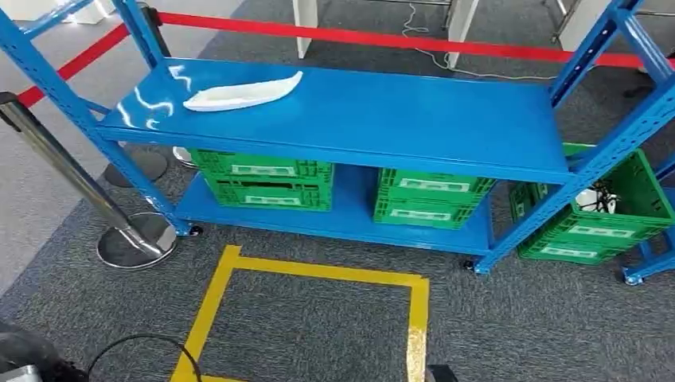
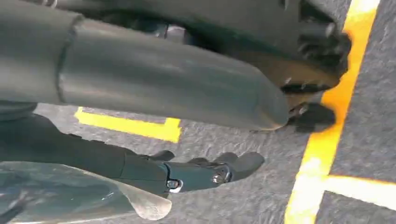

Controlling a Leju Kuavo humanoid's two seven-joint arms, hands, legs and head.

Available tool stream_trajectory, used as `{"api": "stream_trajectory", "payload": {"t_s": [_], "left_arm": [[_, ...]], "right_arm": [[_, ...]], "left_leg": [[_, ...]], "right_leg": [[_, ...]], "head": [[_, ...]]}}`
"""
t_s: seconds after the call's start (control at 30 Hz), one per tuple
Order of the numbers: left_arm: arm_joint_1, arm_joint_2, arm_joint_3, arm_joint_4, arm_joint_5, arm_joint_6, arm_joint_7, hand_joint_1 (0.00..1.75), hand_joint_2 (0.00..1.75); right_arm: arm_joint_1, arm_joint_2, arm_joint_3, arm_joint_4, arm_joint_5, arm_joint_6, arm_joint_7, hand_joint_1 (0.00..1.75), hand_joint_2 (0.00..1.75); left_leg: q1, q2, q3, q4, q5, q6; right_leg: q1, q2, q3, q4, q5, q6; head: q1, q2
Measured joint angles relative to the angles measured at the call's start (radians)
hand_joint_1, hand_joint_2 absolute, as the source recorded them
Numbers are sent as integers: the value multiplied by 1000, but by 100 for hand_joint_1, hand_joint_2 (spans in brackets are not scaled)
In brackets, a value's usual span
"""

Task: Take the parts from the cabinet and place them on the table.

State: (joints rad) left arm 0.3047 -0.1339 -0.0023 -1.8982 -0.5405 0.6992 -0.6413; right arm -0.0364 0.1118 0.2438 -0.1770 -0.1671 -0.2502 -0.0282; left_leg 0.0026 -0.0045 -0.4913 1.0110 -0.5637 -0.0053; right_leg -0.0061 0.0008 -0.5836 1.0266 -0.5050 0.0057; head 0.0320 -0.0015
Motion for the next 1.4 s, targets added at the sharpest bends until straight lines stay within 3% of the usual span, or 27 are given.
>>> {"api": "stream_trajectory", "payload": {"t_s": [0.07, 0.13, 0.17, 0.2, 0.23, 0.3, 0.33, 0.4, 0.5, 0.57, 0.67, 0.7, 0.73, 0.77, 0.83, 0.87, 0.9, 0.93, 0.97, 1.07, 1.13, 1.2, 1.23, 1.27, 1.33, 1.37, 1.4], "left_arm": [[0, 0, 0, -2, -1, 0, -2, 0, 0], [3, 0, 0, -2, 0, 0, -2, 0, 0], [5, 0, 0, -2, 0, 0, -2, 0, 0], [5, 0, 0, -2, 0, 0, -2, 0, 0], [5, 1, -1, -2, 0, 0, 0, 0, 0], [5, 4, -6, -2, 18, 0, 11, 0, 0], [5, 6, -8, -2, 27, 0, 13, 0, 0], [3, 7, -10, -1, 32, 0, 14, 0, 0], [3, 12, -15, -1, 43, 0, 17, 0, 0], [2, 14, -24, -1, 48, 0, 17, 0, 0], [-2, 16, -32, -1, 55, 0, 16, 0, 0], [-2, 18, -32, -1, 56, 0, 16, 0, 0], [-2, 19, -32, -1, 56, 0, 15, 0, 0], [-2, 19, -32, -1, 56, 0, 15, 0, 0], [-3, 19, -33, -1, 56, 0, 15, 0, 0], [-5, 19, -33, -1, 56, 0, 15, 0, 0], [-7, 20, -34, 0, 56, 0, 14, 0, 0], [-8, 20, -34, 0, 56, 0, 14, 0, 0], [-10, 20, -35, 0, 54, 0, 13, 0, 0], [-15, 21, -36, 0, 53, 0, 12, 0, 0], [-20, 22, -37, 0, 53, 0, 11, 0, 0], [-17, 24, -37, 0, 52, 0, 13, 0, 0], [-17, 26, -37, 0, 51, 0, 13, 0, 0], [-17, 26, -37, 0, 51, 0, 13, 0, 0], [-17, 27, -37, 0, 48, 0, 13, 0, 0], [-17, 28, -37, 0, 47, 0, 13, 0, 0], [-17, 28, -37, 1, 47, 0, 15, 0, 0]], "right_arm": [[2, 0, 1, 0, 0, -2, -1, 0, 0], [-1, 0, 1, 0, 0, -2, -1, 0, 0], [0, 0, 1, 0, 0, -1, -1, 0, 0], [1, 0, 1, 0, 0, -2, -2, 0, 0], [2, 0, 1, 0, 0, -2, -3, 0, 0], [2, 0, 3, 0, 3, 4, -12, 0, 0], [1, 0, 6, 0, 8, 8, -17, 0, 0], [-3, 0, 11, 1, 16, 16, -20, 0, 0], [-7, 0, 18, 1, 24, 23, -18, 0, 0], [-10, 0, 24, 1, 29, 24, -18, 0, 0], [-13, -2, 31, 2, 34, 26, -13, 0, 0], [-10, -2, 33, 2, 35, 26, -9, 0, 0], [-7, -3, 34, 2, 35, 26, -8, 0, 0], [-5, -5, 34, 2, 35, 26, -8, 0, 0], [-5, -6, 34, 2, 38, 26, -7, 0, 0], [-4, -6, 34, 3, 38, 26, -7, 0, 0], [-7, -6, 35, 4, 39, 26, -6, 0, 0], [-8, -6, 38, 4, 39, 27, -6, 0, 0], [-5, -6, 41, 4, 38, 28, -5, 0, 0], [-3, -6, 42, 4, 38, 30, -8, 0, 0], [-8, -6, 42, 4, 38, 31, -9, 0, 0], [-7, -6, 42, 4, 38, 32, -9, 0, 0], [-5, -6, 42, 4, 38, 32, -8, 0, 0], [-4, -6, 42, 4, 38, 32, -7, 0, 0], [-5, -6, 42, 4, 37, 32, -4, 0, 0], [-4, -6, 42, 5, 37, 32, -3, 0, 0], [-8, -6, 42, 5, 36, 32, -3, 0, 0]], "left_leg": [[4, 1, -19, 61, -27, -9], [9, 1, -116, 230, -90, -16], [9, 1, -161, 297, -105, -19], [9, 1, -189, 323, -93, -20], [10, 1, -193, 301, -51, -20], [10, 1, -150, 153, 72, -14], [10, 2, -129, 72, 115, -10], [4, 2, -106, 40, 79, 3], [3, -1, -104, 33, 73, 17], [9, -1, -81, 21, 72, 28], [8, 1, -75, 21, 59, 37], [8, 1, -70, 21, 54, 38], [8, -1, -61, 21, 47, 38], [8, -3, -50, 21, 39, 37], [8, -3, -21, 20, 21, 32], [9, -2, -21, 19, 13, 27], [7, -3, -16, 23, 9, 20], [6, -3, -20, 20, 3, 11], [5, -3, -4, 29, 3, 6], [6, -1, -5, 67, -11, -7], [9, -1, -72, 189, -62, -16], [9, -1, -152, 303, -109, -21], [9, -1, -170, 308, -93, -21], [9, -1, -167, 275, -53, -19], [9, 0, -125, 121, 71, -13], [6, 0, -105, 77, 91, -8], [0, 3, -119, 80, 27, -6]], "right_leg": [[-7, -3, 28, -13, -5, -12], [-7, -3, 42, -14, -17, -16], [-7, -2, 49, -14, -24, -15], [-7, -2, 58, -14, -31, -15], [-7, -1, 70, -14, -40, -14], [-8, 3, 100, -14, -61, -7], [-8, 3, 106, -14, -71, -2], [-1, 3, 104, -16, -84, 9], [-3, -1, 130, -26, -81, 22], [-3, -2, 103, 22, -104, 30], [-4, -1, -45, 242, -178, 35], [-4, -1, -83, 280, -184, 37], [-4, -1, -101, 277, -158, 36], [-4, -1, -97, 231, -107, 34], [-4, -2, -49, 68, 21, 28], [-2, -1, -38, 41, 24, 25], [4, -6, -50, 24, -38, 23], [5, -7, -31, 28, -27, 14], [4, -6, -40, 21, 2, 7], [-4, -4, 8, 11, -2, -6], [-4, -3, 20, 8, -10, -15], [-3, -3, 30, 8, -23, -16], [-3, -2, 40, 8, -30, -16], [-3, -1, 50, 8, -37, -15], [-4, 0, 76, 8, -55, -10], [-5, -1, 69, 4, -63, -4], [-2, 1, 89, 6, -66, 0]], "head": [[-9, 0], [-7, 0], [-6, 0], [-7, 0], [-7, 0], [-7, 0], [-8, 0], [-11, 0], [-2, 0], [2, 0], [5, 0], [5, 0], [6, 0], [6, 0], [6, 0], [5, 0], [1, 0], [1, 0], [-4, 0], [-4, 0], [-8, 0], [-8, 0], [-7, 0], [-8, 0], [-8, 0], [-6, 0], [-8, 0]]}}
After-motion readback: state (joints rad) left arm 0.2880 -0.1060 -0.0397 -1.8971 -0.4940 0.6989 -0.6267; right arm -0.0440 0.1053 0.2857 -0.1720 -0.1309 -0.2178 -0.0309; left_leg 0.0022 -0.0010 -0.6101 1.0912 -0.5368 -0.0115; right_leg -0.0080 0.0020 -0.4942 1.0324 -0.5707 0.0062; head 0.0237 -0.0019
